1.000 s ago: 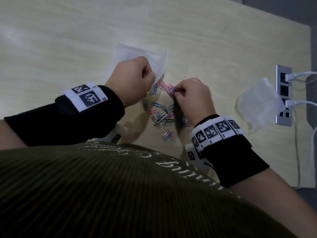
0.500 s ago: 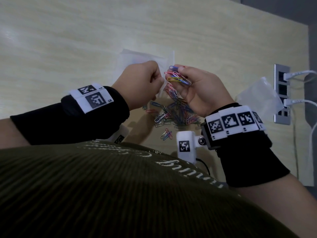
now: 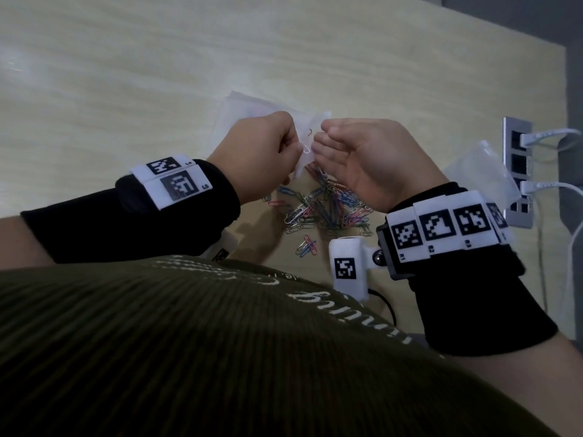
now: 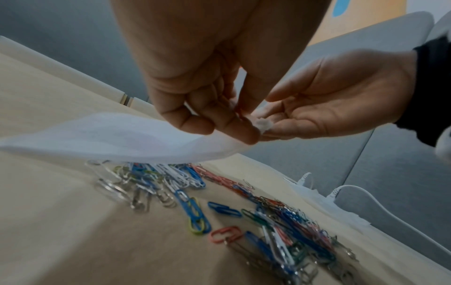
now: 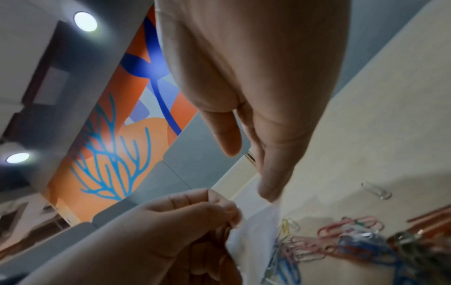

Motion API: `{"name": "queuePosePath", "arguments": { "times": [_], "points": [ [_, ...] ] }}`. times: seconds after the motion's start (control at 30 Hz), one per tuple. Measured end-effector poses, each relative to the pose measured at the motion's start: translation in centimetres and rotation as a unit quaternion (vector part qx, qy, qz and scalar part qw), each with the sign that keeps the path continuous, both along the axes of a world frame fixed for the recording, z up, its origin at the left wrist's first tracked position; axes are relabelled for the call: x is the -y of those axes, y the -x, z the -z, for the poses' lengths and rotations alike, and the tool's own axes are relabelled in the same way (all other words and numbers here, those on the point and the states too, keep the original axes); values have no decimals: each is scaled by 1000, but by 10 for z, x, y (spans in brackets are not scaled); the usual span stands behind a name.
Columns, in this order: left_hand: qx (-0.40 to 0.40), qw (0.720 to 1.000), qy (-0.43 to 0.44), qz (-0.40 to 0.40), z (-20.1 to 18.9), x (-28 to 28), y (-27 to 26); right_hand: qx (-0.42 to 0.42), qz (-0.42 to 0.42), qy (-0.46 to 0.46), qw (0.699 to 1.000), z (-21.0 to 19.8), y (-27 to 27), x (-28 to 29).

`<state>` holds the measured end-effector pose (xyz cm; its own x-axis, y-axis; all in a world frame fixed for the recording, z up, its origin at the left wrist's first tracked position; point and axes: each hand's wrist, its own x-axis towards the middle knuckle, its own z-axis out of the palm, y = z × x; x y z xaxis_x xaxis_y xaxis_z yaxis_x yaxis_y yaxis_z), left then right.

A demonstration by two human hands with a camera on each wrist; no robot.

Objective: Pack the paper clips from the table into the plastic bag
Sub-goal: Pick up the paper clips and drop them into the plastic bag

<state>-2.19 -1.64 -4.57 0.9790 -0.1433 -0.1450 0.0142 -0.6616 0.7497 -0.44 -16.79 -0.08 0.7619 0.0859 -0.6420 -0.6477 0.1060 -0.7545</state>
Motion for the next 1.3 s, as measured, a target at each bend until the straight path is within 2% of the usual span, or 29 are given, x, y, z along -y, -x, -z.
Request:
{"name": "queuePosePath", "arguments": {
  "times": [0.07,0.1,0.13,0.17,0.2,0.23,0.27,0.3,0.33,0.4,0.5,0.57,0.77,1.03,1.2,1.3],
  "points": [
    [-3,1000,-3,0,-1,0,0,35,-10,61,997,2,2,7],
    [-7,1000,-1,-1,-2,-1,-1,57,-30,125,990,5,3,13],
    [-13,1000,4,-3,-2,-1,-1,79,-72,224,969,8,5,19],
    [-17,1000,8,-5,-2,-2,-1,92,-138,339,926,10,7,26],
    [-19,1000,11,-5,-2,-2,-1,83,-211,444,867,13,11,32],
    [-19,1000,10,-4,-2,-1,-1,50,-271,518,810,16,15,39],
    [-20,1000,8,-2,-1,-1,0,1,-315,557,769,20,20,43],
    [-21,1000,6,-1,-1,0,0,-54,-342,567,747,24,25,45],
    [-24,1000,6,1,-1,1,1,-100,-353,564,740,26,31,45],
    [-26,1000,6,3,0,2,1,-117,-346,557,746,34,39,42],
    [-23,1000,-3,9,0,2,1,-10,-300,553,777,44,42,37],
    [-22,1000,-10,14,0,2,1,60,-277,547,788,49,41,36],
    [-20,1000,-16,16,0,1,3,170,-263,568,761,62,40,33],
    [-21,1000,-14,11,0,1,4,186,-235,573,763,64,37,43],
    [-24,1000,-9,5,-1,0,4,201,-175,526,808,53,32,52],
    [-23,1000,-8,4,-2,0,4,215,-149,452,853,43,32,49]
  ]
}}
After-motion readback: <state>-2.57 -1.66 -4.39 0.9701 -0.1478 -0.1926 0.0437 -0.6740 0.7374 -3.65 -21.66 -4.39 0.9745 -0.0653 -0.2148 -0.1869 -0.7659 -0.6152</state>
